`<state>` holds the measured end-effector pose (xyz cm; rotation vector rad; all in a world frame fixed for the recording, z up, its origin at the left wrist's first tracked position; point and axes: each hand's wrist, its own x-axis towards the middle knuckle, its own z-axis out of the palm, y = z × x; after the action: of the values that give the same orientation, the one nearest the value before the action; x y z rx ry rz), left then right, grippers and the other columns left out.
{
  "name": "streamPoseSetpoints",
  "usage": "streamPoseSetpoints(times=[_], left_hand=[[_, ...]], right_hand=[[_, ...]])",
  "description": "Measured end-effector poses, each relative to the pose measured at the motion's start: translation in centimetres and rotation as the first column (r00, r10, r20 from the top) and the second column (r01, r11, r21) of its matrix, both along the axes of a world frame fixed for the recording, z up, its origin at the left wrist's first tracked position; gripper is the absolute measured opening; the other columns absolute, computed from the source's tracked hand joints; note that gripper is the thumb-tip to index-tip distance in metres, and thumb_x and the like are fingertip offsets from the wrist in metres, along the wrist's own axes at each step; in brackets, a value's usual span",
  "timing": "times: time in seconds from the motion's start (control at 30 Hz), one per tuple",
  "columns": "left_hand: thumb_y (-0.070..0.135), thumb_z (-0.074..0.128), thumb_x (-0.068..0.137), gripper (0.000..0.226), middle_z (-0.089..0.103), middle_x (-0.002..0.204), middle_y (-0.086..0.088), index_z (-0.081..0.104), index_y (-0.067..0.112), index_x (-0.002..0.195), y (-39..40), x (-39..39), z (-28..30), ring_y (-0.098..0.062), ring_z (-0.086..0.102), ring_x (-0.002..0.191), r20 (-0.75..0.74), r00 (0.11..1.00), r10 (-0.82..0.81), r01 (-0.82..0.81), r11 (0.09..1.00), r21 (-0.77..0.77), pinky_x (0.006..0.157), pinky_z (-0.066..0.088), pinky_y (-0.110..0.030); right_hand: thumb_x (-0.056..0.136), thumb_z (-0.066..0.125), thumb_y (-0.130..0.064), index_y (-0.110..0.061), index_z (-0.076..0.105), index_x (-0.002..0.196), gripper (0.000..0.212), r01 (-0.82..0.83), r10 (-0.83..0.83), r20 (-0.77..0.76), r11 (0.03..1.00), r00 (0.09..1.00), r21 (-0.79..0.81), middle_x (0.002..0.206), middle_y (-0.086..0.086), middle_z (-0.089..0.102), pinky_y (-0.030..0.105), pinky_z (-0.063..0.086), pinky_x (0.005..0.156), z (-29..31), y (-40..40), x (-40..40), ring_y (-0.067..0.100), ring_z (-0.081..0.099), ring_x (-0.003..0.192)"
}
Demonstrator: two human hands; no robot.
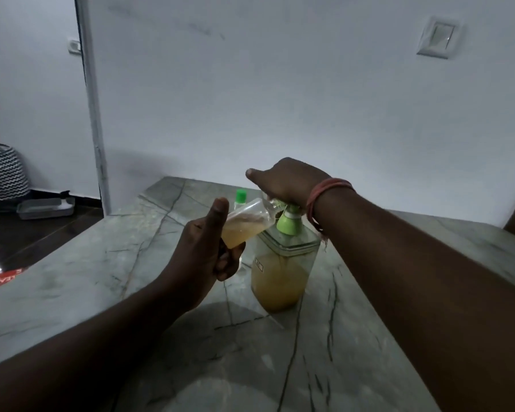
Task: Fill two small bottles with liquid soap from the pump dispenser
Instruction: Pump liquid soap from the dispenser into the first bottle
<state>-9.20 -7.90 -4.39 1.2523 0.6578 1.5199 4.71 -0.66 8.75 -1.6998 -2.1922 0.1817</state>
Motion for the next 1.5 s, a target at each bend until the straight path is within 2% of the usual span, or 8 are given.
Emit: streamPoseSetpoints(times=[0.23,0.43,0.53,0.67,1.03,1.27,1.4,1.5], left_hand=[[0.087,0.069,0.069,0.086,0.05,0.06,-0.009,0.077,0.007,0.098,0.0,0.1,0.1,-0.009,0.038,0.041,-0.007,1.0,-0.018,0.018,1.0,0.023,0.04,0.035,-0.021],[0.087,0.07,0.069,0.088,0.052,0.06,-0.008,0.077,0.005,0.102,-0.2,0.1,-0.1,-0.009,0.037,0.041,-0.009,1.0,-0.022,0.022,1.0,0.012,0.04,0.035,-0.021],[0.086,0.069,0.071,0.091,0.053,0.06,-0.006,0.076,0.005,0.111,-0.1,-0.1,-0.3,-0.009,0.038,0.042,-0.006,1.0,-0.03,0.03,0.999,0.01,0.04,0.036,-0.021],[0.086,0.07,0.069,0.076,0.053,0.061,-0.006,0.079,0.016,0.098,0.0,-0.1,-0.1,-0.008,0.04,0.042,-0.003,0.999,-0.033,0.033,0.999,0.02,0.039,0.037,-0.021],[0.088,0.069,0.068,0.087,0.052,0.06,-0.008,0.079,0.009,0.103,-0.2,0.1,0.0,-0.008,0.039,0.041,-0.008,1.0,-0.019,0.019,1.0,0.017,0.039,0.035,-0.021],[0.086,0.072,0.068,0.088,0.054,0.058,-0.006,0.076,0.005,0.102,0.1,-0.3,0.1,-0.008,0.042,0.041,0.009,1.0,-0.018,0.018,1.0,0.006,0.039,0.037,-0.021],[0.085,0.072,0.069,0.084,0.054,0.057,-0.004,0.077,0.006,0.098,-0.1,-0.1,0.0,-0.008,0.041,0.04,0.002,1.0,-0.009,0.009,1.0,0.008,0.039,0.037,-0.021],[0.084,0.072,0.07,0.085,0.055,0.059,-0.005,0.077,0.006,0.103,-0.1,-0.1,-0.3,-0.008,0.042,0.041,-0.007,1.0,-0.026,0.026,1.0,0.004,0.039,0.037,-0.021]], right_hand=[[0.097,0.032,-0.053,-0.012,0.053,0.131,0.057,0.002,0.0,0.025,0.996,1.0,-0.094,0.139,0.01,0.049,0.033,0.039,0.088,0.3,-0.7,0.4,0.029,0.05,0.119],[0.092,0.04,-0.059,-0.011,0.06,0.121,0.06,0.041,-0.037,0.067,0.997,0.997,-0.058,0.121,0.009,0.061,0.031,0.041,0.071,0.4,-0.6,0.3,0.022,0.052,0.075],[0.09,0.04,-0.06,-0.01,0.064,0.116,0.061,0.025,-0.026,-0.042,0.999,0.999,-0.022,0.115,0.01,0.064,0.029,0.038,0.072,-0.3,0.0,0.2,0.025,0.058,0.088],[0.094,0.038,-0.053,-0.014,0.06,0.121,0.052,0.007,-0.009,-0.034,0.996,0.999,-0.084,0.129,0.007,0.058,0.031,0.037,0.08,-0.4,0.0,0.4,0.027,0.055,0.11],[0.089,0.04,-0.062,-0.011,0.063,0.109,0.06,0.039,-0.041,0.035,0.998,0.999,0.05,0.111,0.01,0.064,0.03,0.037,0.073,0.1,0.0,0.2,0.026,0.057,0.091],[0.093,0.038,-0.053,-0.011,0.064,0.109,0.052,0.0,-0.001,-0.032,0.999,0.999,-0.044,0.119,0.012,0.062,0.028,0.036,0.075,-0.3,0.5,0.3,0.028,0.058,0.1],[0.09,0.042,-0.056,-0.013,0.061,0.091,0.047,0.043,-0.044,-0.022,0.999,0.999,-0.028,0.103,0.011,0.067,0.027,0.038,0.063,-0.3,0.4,0.5,0.023,0.059,0.077],[0.088,0.044,-0.061,-0.013,0.062,0.11,0.056,0.045,-0.049,0.068,0.998,0.997,0.049,0.116,0.012,0.063,0.026,0.038,0.069,-0.3,0.5,0.4,0.025,0.06,0.089]])
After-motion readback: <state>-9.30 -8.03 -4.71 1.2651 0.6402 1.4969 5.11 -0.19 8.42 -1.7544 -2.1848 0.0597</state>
